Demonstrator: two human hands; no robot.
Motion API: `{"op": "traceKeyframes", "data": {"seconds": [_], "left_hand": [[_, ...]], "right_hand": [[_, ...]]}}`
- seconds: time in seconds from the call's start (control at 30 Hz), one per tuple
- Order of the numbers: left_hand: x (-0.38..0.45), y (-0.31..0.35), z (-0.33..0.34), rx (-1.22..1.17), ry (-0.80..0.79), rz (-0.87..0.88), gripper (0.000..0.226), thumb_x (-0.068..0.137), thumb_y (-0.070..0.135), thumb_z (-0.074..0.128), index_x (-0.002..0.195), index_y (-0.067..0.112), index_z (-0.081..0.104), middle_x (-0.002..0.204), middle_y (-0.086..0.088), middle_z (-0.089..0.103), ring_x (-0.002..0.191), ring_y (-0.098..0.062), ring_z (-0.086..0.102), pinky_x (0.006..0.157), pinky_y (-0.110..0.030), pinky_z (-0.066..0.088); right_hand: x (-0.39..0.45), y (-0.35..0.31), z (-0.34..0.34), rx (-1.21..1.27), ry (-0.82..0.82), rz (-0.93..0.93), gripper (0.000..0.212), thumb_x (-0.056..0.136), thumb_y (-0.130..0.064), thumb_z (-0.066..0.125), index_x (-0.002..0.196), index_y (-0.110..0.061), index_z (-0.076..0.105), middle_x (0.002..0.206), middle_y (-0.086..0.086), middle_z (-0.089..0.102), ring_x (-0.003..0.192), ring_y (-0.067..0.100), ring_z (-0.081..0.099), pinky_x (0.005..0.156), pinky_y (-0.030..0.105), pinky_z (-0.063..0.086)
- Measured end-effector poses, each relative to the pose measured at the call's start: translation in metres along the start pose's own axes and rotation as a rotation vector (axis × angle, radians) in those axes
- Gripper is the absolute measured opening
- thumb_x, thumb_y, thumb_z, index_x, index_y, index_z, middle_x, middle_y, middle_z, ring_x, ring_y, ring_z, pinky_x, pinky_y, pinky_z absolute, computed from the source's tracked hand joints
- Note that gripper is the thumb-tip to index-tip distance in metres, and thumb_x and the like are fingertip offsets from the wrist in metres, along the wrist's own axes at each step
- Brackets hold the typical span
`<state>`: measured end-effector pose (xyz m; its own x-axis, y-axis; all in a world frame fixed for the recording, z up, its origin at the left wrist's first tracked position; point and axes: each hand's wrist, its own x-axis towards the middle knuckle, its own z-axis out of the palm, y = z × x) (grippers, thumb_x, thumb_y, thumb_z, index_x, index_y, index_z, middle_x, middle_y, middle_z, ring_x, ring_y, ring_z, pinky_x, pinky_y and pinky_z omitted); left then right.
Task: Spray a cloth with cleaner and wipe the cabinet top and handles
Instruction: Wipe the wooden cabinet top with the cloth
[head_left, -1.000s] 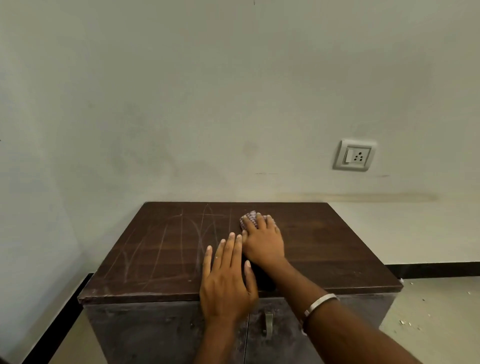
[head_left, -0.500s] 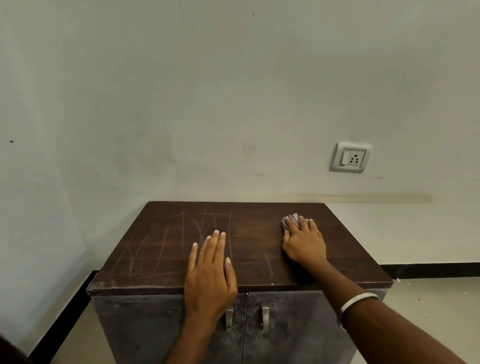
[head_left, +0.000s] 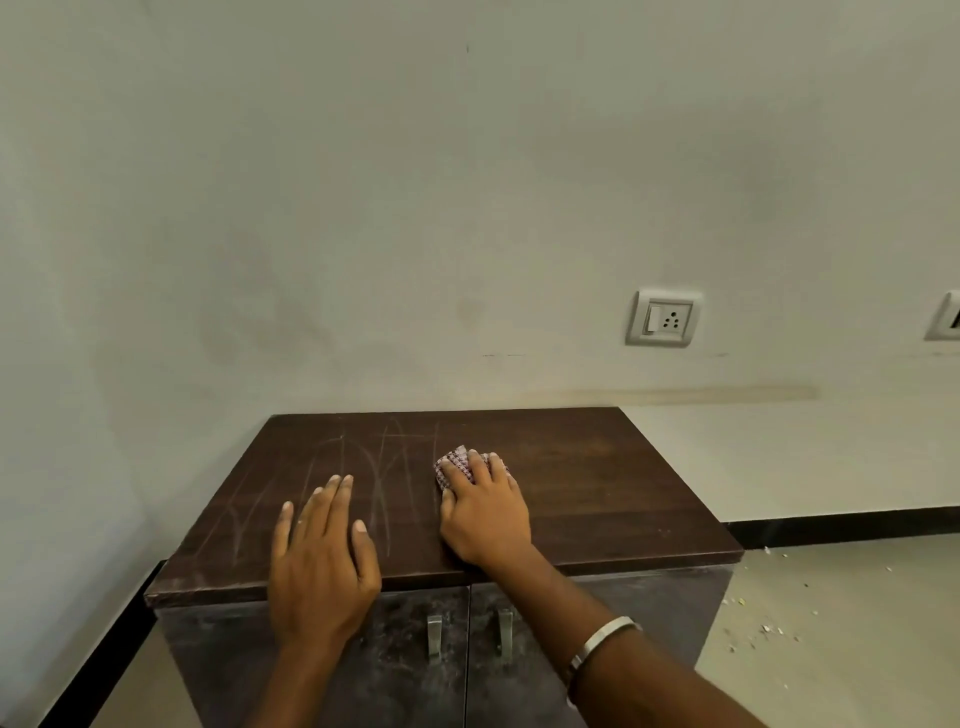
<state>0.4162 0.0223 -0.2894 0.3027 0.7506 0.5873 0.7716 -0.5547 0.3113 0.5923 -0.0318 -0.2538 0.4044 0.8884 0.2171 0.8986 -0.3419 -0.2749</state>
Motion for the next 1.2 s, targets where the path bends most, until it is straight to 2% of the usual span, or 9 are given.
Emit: {"op": "traceKeyframes", "data": {"seconds": [0.17, 0.33, 0.5, 0.73, 0.9, 1.0, 1.1, 1.2], "left_hand": [[0.001, 0.000, -0.001, -0.005, -0.005, 0.004, 0.059, 0.091, 0.036, 0.026, 0.139, 0.010, 0.049, 0.141, -0.007, 0.053, 0.132, -0.021, 0.048, 0.117, -0.046, 0.026], [0.001, 0.000, -0.002, -0.001, -0.019, -0.008, 0.061, 0.092, 0.038, 0.024, 0.139, 0.010, 0.049, 0.141, -0.007, 0.053, 0.132, -0.022, 0.048, 0.116, -0.046, 0.027], [0.002, 0.002, -0.003, 0.004, -0.027, -0.004, 0.061, 0.092, 0.039, 0.024, 0.140, 0.011, 0.048, 0.142, -0.007, 0.052, 0.132, -0.021, 0.047, 0.117, -0.045, 0.026], [0.001, 0.003, -0.003, 0.008, -0.029, -0.018, 0.060, 0.091, 0.038, 0.026, 0.140, 0.010, 0.049, 0.141, -0.008, 0.053, 0.132, -0.022, 0.048, 0.116, -0.044, 0.026], [0.001, 0.002, -0.004, 0.001, -0.027, -0.015, 0.061, 0.091, 0.038, 0.026, 0.140, 0.010, 0.047, 0.142, -0.008, 0.052, 0.133, -0.021, 0.047, 0.117, -0.044, 0.026], [0.001, 0.002, -0.004, -0.002, -0.020, -0.012, 0.060, 0.091, 0.037, 0.026, 0.140, 0.010, 0.047, 0.142, -0.007, 0.052, 0.133, -0.021, 0.047, 0.117, -0.044, 0.026], [0.001, 0.002, -0.003, -0.002, -0.019, -0.012, 0.060, 0.091, 0.037, 0.027, 0.140, 0.010, 0.048, 0.141, -0.008, 0.053, 0.132, -0.022, 0.047, 0.117, -0.045, 0.026], [0.000, 0.003, -0.003, 0.002, -0.018, -0.006, 0.060, 0.091, 0.037, 0.027, 0.139, 0.009, 0.049, 0.140, -0.009, 0.053, 0.132, -0.023, 0.048, 0.116, -0.046, 0.026]], "right_hand": [[-0.004, 0.027, -0.011, -0.007, 0.036, 0.060, 0.050, 0.101, -0.040, 0.027, 0.150, -0.033, 0.026, 0.161, 0.003, 0.018, 0.149, 0.028, 0.007, 0.120, 0.043, 0.009], [-0.010, 0.064, -0.025, -0.042, 0.051, 0.197, 0.050, 0.100, -0.041, 0.026, 0.150, -0.034, 0.026, 0.161, 0.004, 0.017, 0.149, 0.028, 0.008, 0.121, 0.043, 0.010], [-0.008, 0.057, -0.024, -0.049, 0.037, 0.274, 0.051, 0.100, -0.040, 0.025, 0.151, -0.032, 0.022, 0.162, 0.005, 0.011, 0.149, 0.031, 0.003, 0.121, 0.045, 0.006], [-0.016, 0.000, -0.003, -0.014, 0.011, 0.077, 0.051, 0.101, -0.041, 0.025, 0.151, -0.031, 0.021, 0.162, 0.005, 0.011, 0.149, 0.030, 0.001, 0.122, 0.045, 0.003], [-0.020, 0.015, -0.006, -0.012, 0.037, 0.052, 0.050, 0.101, -0.041, 0.025, 0.150, -0.033, 0.024, 0.161, 0.003, 0.016, 0.149, 0.027, 0.006, 0.121, 0.043, 0.008], [-0.023, 0.047, -0.016, -0.047, 0.102, 0.145, 0.049, 0.100, -0.041, 0.026, 0.148, -0.034, 0.027, 0.160, 0.003, 0.021, 0.148, 0.027, 0.011, 0.120, 0.043, 0.013], [-0.027, 0.078, -0.027, -0.079, 0.101, 0.262, 0.051, 0.099, -0.041, 0.026, 0.149, -0.033, 0.026, 0.160, 0.003, 0.020, 0.148, 0.027, 0.011, 0.121, 0.044, 0.013], [-0.030, 0.079, -0.029, -0.098, 0.099, 0.307, 0.052, 0.100, -0.041, 0.025, 0.151, -0.032, 0.024, 0.161, 0.005, 0.017, 0.148, 0.028, 0.008, 0.121, 0.044, 0.011]]}}
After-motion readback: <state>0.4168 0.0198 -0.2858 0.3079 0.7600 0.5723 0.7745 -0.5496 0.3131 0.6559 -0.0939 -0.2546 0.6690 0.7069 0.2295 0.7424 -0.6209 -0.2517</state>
